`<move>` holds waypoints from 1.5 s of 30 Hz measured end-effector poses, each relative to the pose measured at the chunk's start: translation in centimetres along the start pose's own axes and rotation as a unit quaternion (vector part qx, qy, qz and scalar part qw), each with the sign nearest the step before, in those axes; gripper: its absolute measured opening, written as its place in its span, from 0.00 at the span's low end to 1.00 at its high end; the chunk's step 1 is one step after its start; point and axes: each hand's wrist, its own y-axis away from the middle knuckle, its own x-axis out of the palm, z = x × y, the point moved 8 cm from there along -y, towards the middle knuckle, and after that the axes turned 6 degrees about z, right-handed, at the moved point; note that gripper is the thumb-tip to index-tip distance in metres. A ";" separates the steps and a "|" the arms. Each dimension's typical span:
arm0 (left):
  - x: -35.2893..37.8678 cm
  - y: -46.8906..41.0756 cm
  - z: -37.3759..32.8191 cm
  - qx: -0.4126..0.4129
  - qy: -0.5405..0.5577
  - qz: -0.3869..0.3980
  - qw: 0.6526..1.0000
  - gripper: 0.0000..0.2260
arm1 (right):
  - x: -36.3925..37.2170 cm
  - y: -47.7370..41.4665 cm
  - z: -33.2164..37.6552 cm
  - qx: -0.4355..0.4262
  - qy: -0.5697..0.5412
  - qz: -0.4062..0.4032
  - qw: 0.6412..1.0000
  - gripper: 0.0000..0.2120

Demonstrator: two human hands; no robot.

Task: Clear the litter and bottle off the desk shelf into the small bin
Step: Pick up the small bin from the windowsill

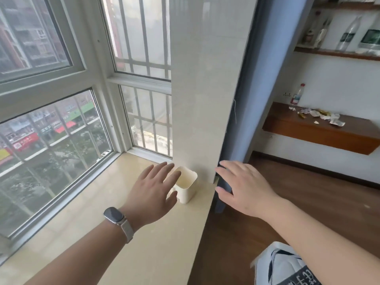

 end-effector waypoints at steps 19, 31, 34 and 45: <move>7.6 -14.6 -0.2 -0.172 -0.021 0.136 0.975 0.23 | 6.9 -14.2 -17.6 -0.104 -0.082 0.064 0.989 0.28; 15.2 -18.2 5.4 -0.249 0.078 0.160 0.952 0.24 | 13.9 -22.1 -15.7 -0.117 -0.124 0.154 0.973 0.31; 18.5 -17.7 7.3 -0.323 0.173 0.162 0.916 0.23 | 16.0 -23.9 -14.9 -0.103 -0.139 0.181 0.968 0.25; 32.2 -11.2 8.3 -0.530 0.407 0.262 0.696 0.23 | 26.3 -27.5 -13.4 -0.006 -0.282 0.301 0.911 0.24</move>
